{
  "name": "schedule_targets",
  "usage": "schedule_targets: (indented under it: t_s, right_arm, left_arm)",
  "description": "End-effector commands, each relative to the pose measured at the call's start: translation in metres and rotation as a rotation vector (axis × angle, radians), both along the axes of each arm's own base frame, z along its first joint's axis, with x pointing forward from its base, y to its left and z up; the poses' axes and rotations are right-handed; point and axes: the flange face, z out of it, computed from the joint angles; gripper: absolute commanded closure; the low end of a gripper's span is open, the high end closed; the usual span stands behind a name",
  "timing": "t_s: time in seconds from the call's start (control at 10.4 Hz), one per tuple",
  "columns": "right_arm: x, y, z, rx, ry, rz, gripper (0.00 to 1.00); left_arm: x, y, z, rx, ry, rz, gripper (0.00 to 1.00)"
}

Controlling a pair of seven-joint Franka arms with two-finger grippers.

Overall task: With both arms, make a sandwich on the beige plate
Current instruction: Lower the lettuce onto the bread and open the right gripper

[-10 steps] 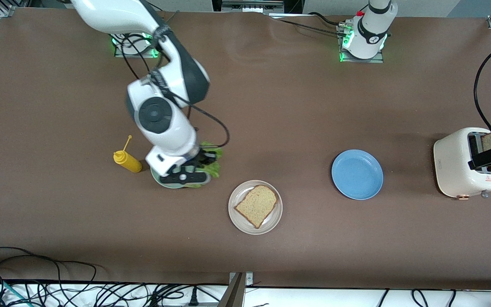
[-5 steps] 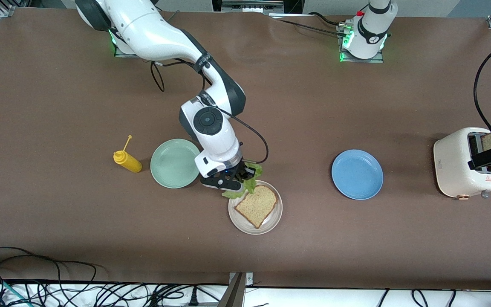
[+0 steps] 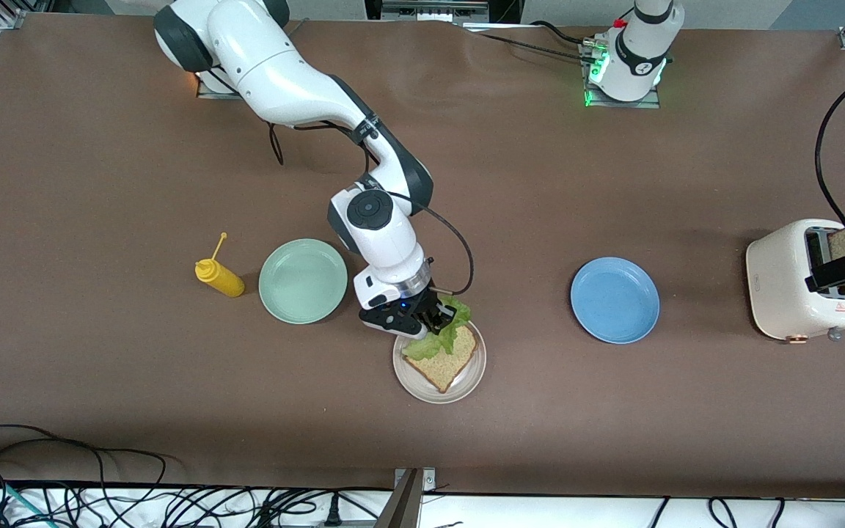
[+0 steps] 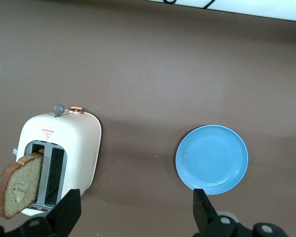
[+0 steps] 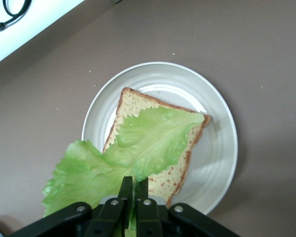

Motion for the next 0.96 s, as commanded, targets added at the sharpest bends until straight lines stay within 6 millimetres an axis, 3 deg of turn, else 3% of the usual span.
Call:
schedule_targets:
  t_s: [0.0, 0.48, 0.67, 0.86]
  right_arm:
    - [0.001, 0.010, -0.013, 0.040, -0.040, -0.022, 1.00]
    - [0.002, 0.009, -0.023, 0.052, -0.083, -0.021, 0.97]
    - [0.005, 0.001, -0.029, 0.055, -0.115, -0.027, 0.00]
    - [0.006, -0.001, -0.030, 0.051, -0.128, -0.021, 0.00]
  left_arm:
    - [-0.004, 0.002, 0.001, -0.003, 0.005, -0.021, 0.00]
    - [-0.004, 0.002, 0.000, -0.003, 0.007, -0.021, 0.00]
    - [-0.004, 0.002, 0.000, -0.003, 0.007, -0.021, 0.00]
    - [-0.004, 0.000, 0.000, -0.003, 0.009, -0.022, 0.00]
